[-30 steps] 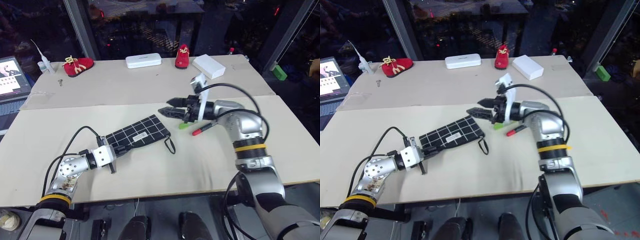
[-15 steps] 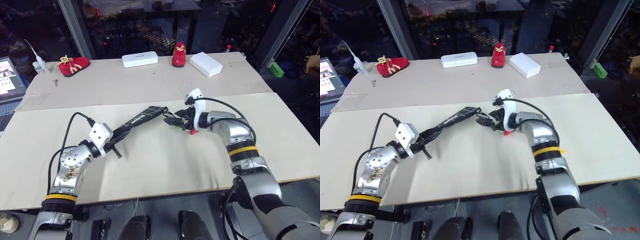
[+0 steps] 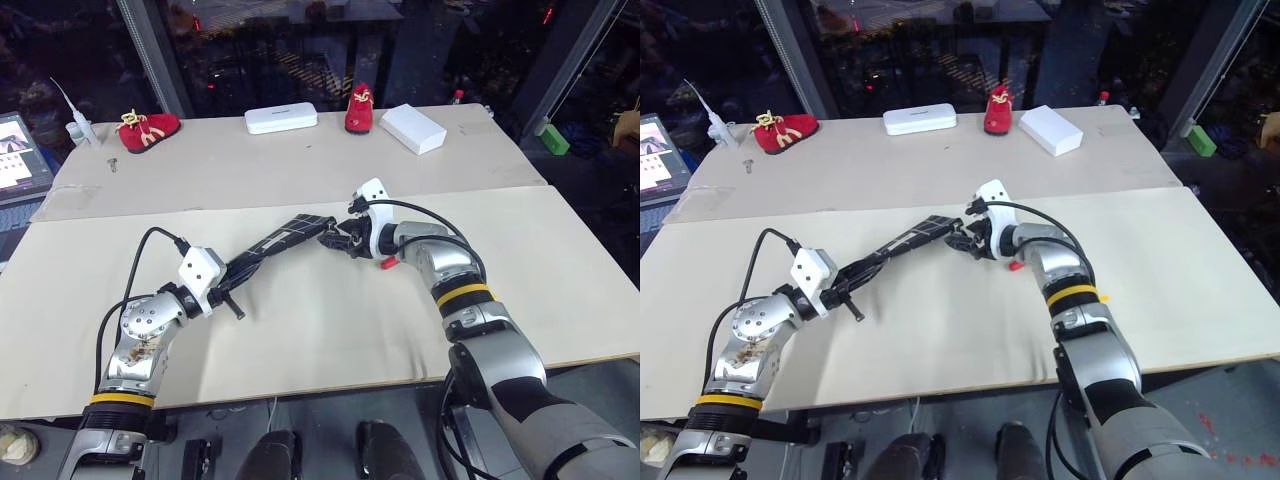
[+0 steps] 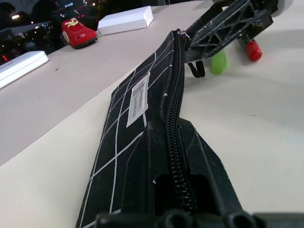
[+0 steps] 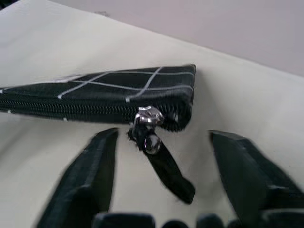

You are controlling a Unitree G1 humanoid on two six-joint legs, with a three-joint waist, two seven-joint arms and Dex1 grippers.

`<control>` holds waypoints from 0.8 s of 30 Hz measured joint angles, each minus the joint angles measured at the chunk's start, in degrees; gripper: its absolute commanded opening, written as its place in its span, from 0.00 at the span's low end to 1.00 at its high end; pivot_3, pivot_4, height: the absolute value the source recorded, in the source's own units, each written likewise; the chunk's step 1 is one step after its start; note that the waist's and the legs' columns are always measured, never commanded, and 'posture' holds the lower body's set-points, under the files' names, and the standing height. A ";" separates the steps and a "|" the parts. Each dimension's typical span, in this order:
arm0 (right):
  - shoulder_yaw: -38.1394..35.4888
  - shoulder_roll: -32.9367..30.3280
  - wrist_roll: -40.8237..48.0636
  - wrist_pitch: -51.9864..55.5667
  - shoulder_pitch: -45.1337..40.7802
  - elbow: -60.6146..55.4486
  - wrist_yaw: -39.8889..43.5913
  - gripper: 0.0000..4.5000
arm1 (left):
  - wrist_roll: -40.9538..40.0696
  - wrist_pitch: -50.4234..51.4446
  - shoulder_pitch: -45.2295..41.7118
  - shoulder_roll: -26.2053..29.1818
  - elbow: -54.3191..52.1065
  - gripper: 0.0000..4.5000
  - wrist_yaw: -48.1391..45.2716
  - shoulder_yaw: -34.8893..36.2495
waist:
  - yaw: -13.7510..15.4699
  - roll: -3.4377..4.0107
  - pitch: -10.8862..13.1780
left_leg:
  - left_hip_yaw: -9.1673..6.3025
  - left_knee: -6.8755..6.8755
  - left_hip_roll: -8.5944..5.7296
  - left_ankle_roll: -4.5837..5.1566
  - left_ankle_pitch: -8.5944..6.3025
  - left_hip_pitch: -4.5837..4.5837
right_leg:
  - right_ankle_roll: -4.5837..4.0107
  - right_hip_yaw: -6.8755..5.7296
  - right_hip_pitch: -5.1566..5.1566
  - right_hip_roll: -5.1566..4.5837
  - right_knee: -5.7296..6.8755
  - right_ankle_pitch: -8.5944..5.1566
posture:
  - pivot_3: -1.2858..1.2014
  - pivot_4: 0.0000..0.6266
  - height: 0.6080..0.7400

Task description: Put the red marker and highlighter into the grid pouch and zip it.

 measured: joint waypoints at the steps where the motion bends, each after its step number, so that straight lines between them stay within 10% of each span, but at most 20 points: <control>1: 0.02 -0.01 0.00 -0.15 0.00 0.00 0.59 0.39 | 0.00 0.05 0.00 -0.05 0.00 0.00 0.01 0.00 | 0.00 0.00 0.00 | 0.00 0.00 0.00 0.00 0.00 0.00 | 0.00 0.00 0.00 0.00 0.00 0.00 | 0.52 0.24 1.00; 6: 0.78 -0.48 -0.01 -0.26 0.59 -1.67 3.80 0.02 | 0.12 0.45 -0.02 -0.32 0.00 0.00 0.01 0.00 | -0.13 0.00 0.00 | 0.00 0.00 0.01 0.00 0.00 0.01 | 0.00 0.00 0.00 0.01 0.01 0.00 | 0.52 0.24 1.00; 24: 10.44 3.23 -3.36 0.75 4.54 -12.99 8.64 0.01 | 1.01 0.70 -0.82 -1.49 0.25 0.00 0.01 0.05 | -1.13 0.00 0.00 | -0.01 0.01 0.01 -0.01 0.00 0.03 | 0.00 0.00 -0.01 0.02 0.07 0.00 | 0.52 0.24 1.00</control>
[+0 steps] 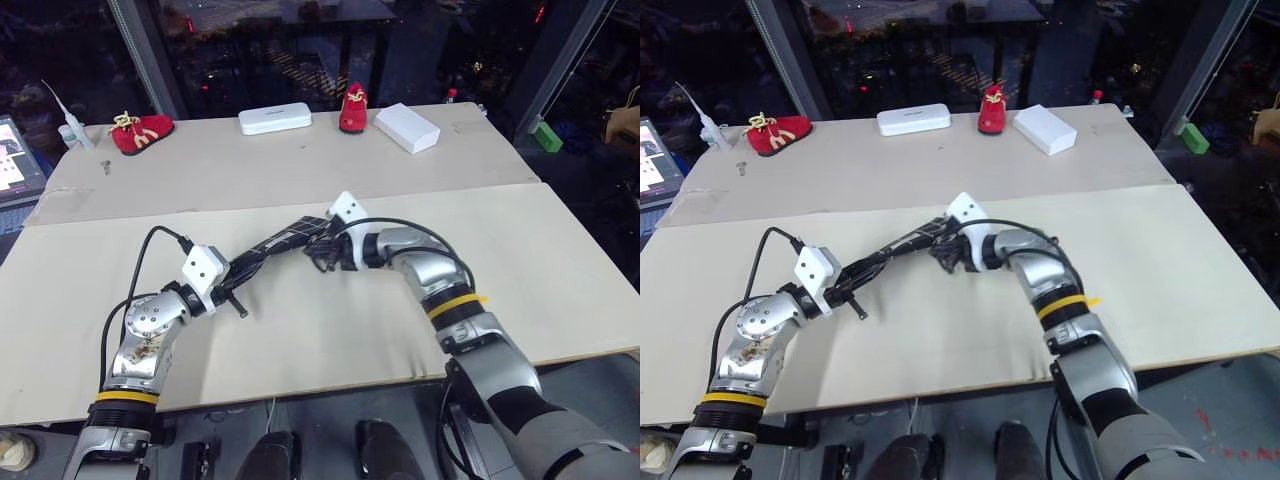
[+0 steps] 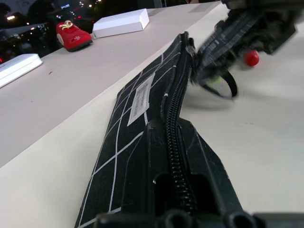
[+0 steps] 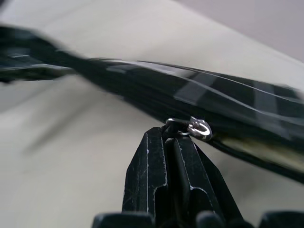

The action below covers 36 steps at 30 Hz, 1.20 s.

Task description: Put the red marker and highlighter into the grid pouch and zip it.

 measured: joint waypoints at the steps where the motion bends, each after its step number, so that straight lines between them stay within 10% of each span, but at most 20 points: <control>1: 0.42 0.39 -0.05 0.21 0.02 -0.41 0.08 0.01 | 0.06 0.00 -0.02 -0.07 0.03 0.00 -0.02 0.00 | -0.01 0.00 0.00 | 0.00 0.00 0.00 -0.01 0.00 0.00 | 0.00 0.00 -0.01 0.00 0.00 0.00 | 0.52 0.24 1.00; 12: 4.20 6.06 -0.26 3.61 -1.36 -6.00 2.47 0.01 | 0.12 -0.13 -2.16 -0.48 2.28 0.00 -0.99 0.67 | 0.06 0.00 0.00 | -0.04 0.01 -0.01 -0.07 0.04 0.03 | 0.00 -0.02 -0.02 0.02 0.05 0.00 | 0.52 0.24 1.00; 19: 4.73 6.25 -0.49 3.61 -1.47 -4.47 2.65 0.52 | 1.07 -0.13 -2.30 -1.02 3.21 0.00 -0.39 1.39 | 0.05 0.00 0.00 | -0.05 0.01 -0.01 -0.11 0.04 0.02 | -0.01 -0.02 -0.04 0.02 0.07 0.01 | 0.52 0.24 1.00; 22: 4.06 1.88 -0.09 4.08 -1.41 -6.60 3.93 0.74 | 1.08 -0.33 -1.93 -1.70 3.07 0.00 -1.04 0.70 | 0.51 0.00 0.00 | -0.06 0.02 -0.04 -0.11 0.04 -0.01 | -0.01 -0.06 -0.01 -0.02 0.02 0.01 | 0.52 0.24 1.00; 36: -2.15 -24.30 6.68 -4.05 5.12 -16.36 23.26 0.74 | 1.16 -1.13 -1.42 -2.42 2.75 0.00 -0.97 0.33 | 1.21 -0.04 0.01 | 0.06 0.11 0.01 -0.09 0.03 0.14 | 0.00 -0.03 0.21 0.03 -0.11 0.01 | 0.52 0.24 1.00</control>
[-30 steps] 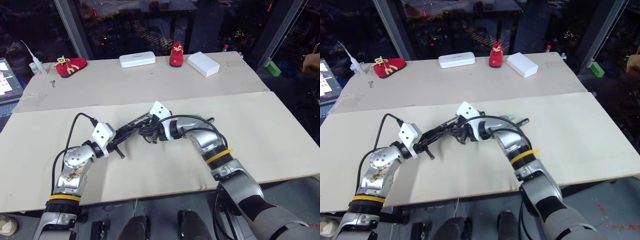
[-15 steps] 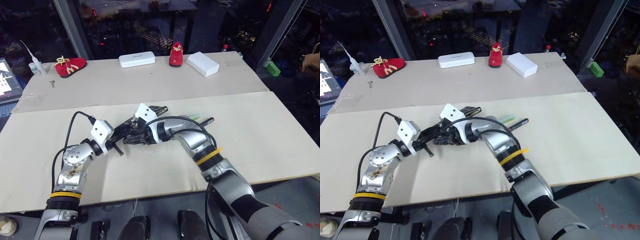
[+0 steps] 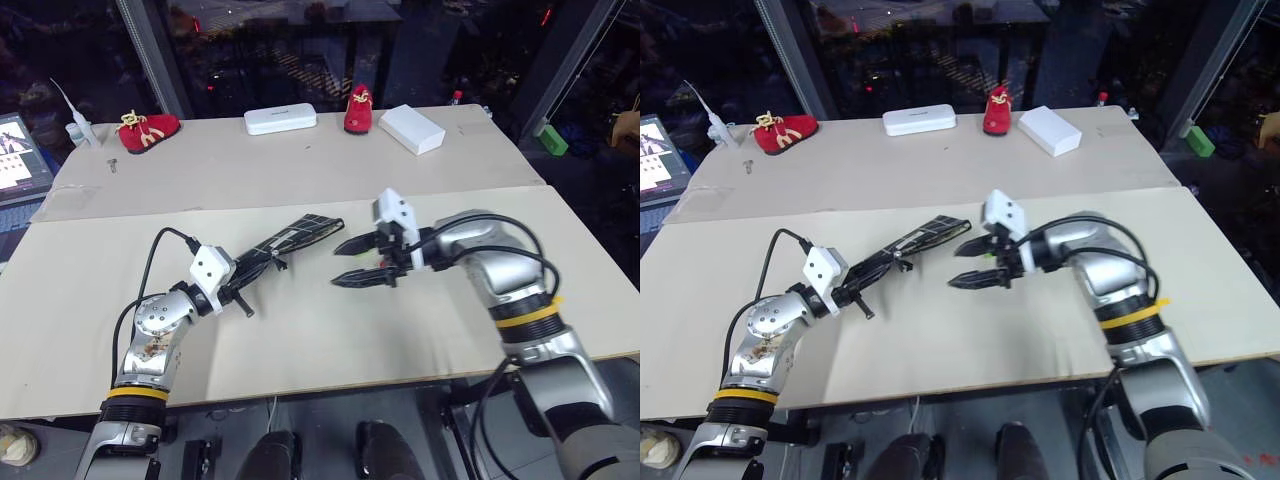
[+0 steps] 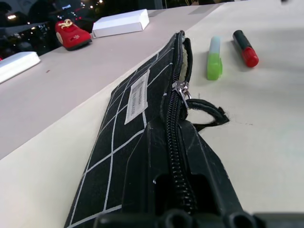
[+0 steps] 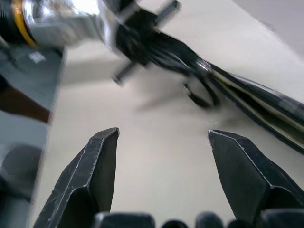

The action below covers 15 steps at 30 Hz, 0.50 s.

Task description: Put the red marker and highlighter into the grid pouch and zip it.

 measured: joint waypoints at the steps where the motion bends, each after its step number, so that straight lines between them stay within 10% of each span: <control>1: 0.31 -0.86 -1.29 -2.13 -0.48 2.65 0.09 0.74 | 0.00 -0.07 0.00 -0.01 -0.01 0.00 0.03 0.00 | 0.10 -0.01 0.00 | 0.03 -0.01 0.00 0.00 0.00 0.08 | 0.00 0.00 0.08 0.00 -0.01 0.00 | 0.52 0.24 1.00; 15: 2.24 0.82 -14.56 -23.56 -13.73 45.47 -2.65 0.74 | -0.01 -0.24 0.46 0.07 -0.20 0.00 0.35 0.40 | 0.36 -0.02 0.02 | 0.14 -0.02 0.05 0.00 0.00 -0.08 | -0.07 0.09 -0.10 -0.01 -0.04 0.04 | 0.52 0.24 1.00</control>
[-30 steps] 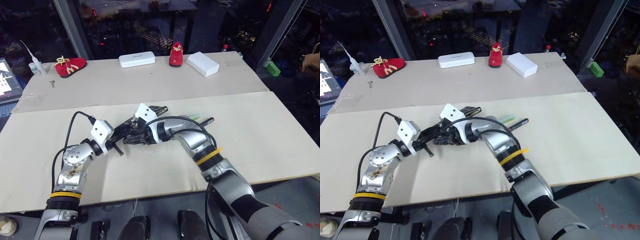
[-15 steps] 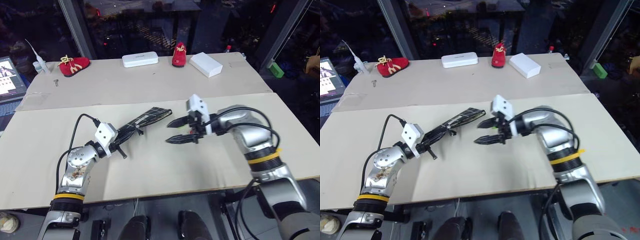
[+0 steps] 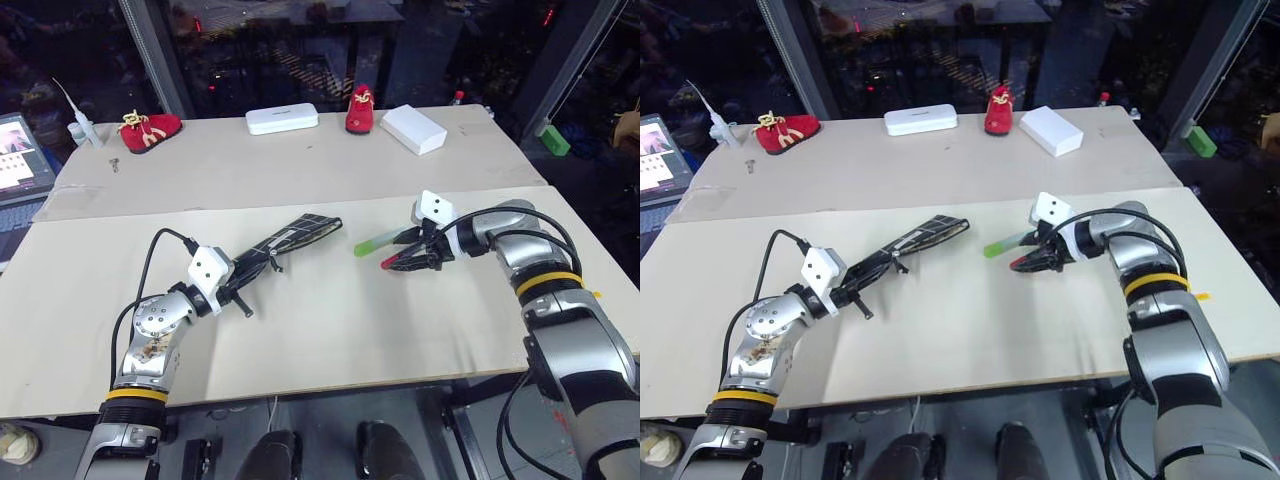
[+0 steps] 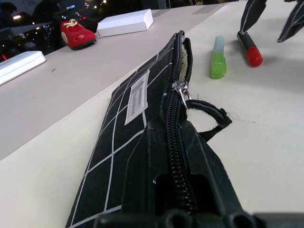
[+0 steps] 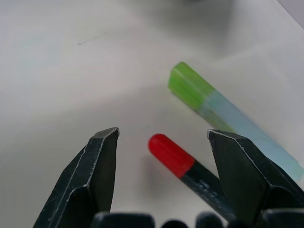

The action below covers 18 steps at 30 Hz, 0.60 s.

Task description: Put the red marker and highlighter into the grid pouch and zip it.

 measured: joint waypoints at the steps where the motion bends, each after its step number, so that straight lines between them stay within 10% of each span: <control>1: 0.00 0.23 -0.33 -0.38 -0.28 1.25 -0.24 0.74 | 0.00 0.00 -0.01 0.00 -0.01 0.00 0.00 0.00 | 0.00 0.00 0.00 | 0.00 0.00 0.00 0.00 0.00 0.00 | 0.00 0.00 0.00 0.00 0.00 0.00 | 0.52 0.24 1.00; 18: 0.16 0.73 -8.80 -4.02 -3.85 12.80 -3.40 0.74 | -0.01 0.08 -0.08 0.21 -0.03 0.00 0.06 0.44 | 0.10 0.01 0.00 | -0.04 0.01 -0.01 0.00 0.00 0.03 | -0.01 -0.01 0.06 -0.01 0.03 0.01 | 0.52 0.24 1.00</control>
